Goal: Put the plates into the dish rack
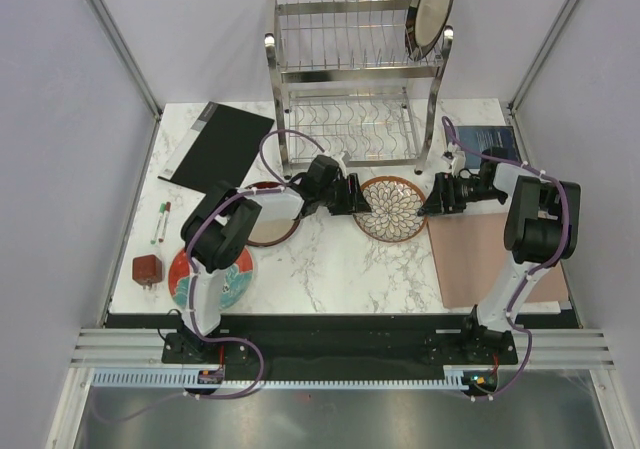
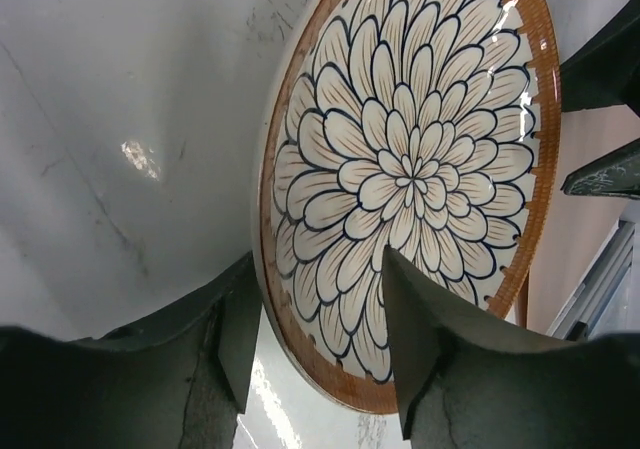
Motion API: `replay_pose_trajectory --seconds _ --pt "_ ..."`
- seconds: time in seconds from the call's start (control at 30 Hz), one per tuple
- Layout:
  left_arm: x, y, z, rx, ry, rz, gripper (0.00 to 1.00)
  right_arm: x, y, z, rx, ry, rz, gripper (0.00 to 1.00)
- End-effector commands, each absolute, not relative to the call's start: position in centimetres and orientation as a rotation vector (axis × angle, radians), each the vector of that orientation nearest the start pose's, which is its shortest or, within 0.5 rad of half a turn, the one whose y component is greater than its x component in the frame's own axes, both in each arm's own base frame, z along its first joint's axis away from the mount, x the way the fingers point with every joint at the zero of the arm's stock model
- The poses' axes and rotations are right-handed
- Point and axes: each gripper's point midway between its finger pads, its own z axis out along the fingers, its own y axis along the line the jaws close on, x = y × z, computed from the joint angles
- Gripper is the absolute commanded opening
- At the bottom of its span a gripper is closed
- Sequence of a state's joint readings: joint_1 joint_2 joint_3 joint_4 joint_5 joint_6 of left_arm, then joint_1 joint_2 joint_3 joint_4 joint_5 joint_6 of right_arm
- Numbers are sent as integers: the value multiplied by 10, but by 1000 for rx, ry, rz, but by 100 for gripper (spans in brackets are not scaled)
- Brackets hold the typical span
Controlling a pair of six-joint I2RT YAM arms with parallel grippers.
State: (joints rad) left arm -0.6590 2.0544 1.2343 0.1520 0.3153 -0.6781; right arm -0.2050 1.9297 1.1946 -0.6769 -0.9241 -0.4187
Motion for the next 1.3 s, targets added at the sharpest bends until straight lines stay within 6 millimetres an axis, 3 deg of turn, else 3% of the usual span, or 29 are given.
replay_pose_trajectory --seconds 0.0,0.2,0.3,0.53,0.6,0.67,1.0,1.27 --pt "368 -388 45 108 2417 -1043 47 354 66 56 -422 2389 1167 75" --pt "370 -374 44 75 2441 -949 12 353 64 61 -443 2394 1147 75" --pt "367 -371 52 96 2437 -979 3 354 64 67 -452 2389 1131 75" --pt "351 -350 73 148 2389 -1125 2 361 60 95 -471 2353 1064 76" --pt "354 -341 88 170 2332 -1155 2 359 63 101 -487 2337 1072 77" --pt "350 -332 90 188 2324 -1176 2 352 67 103 -522 2342 1091 77" --pt "335 -321 149 325 2154 -1286 2 323 115 125 -670 2323 1259 77" --pt "314 -322 173 405 2104 -1373 2 328 138 124 -716 2286 1301 81"
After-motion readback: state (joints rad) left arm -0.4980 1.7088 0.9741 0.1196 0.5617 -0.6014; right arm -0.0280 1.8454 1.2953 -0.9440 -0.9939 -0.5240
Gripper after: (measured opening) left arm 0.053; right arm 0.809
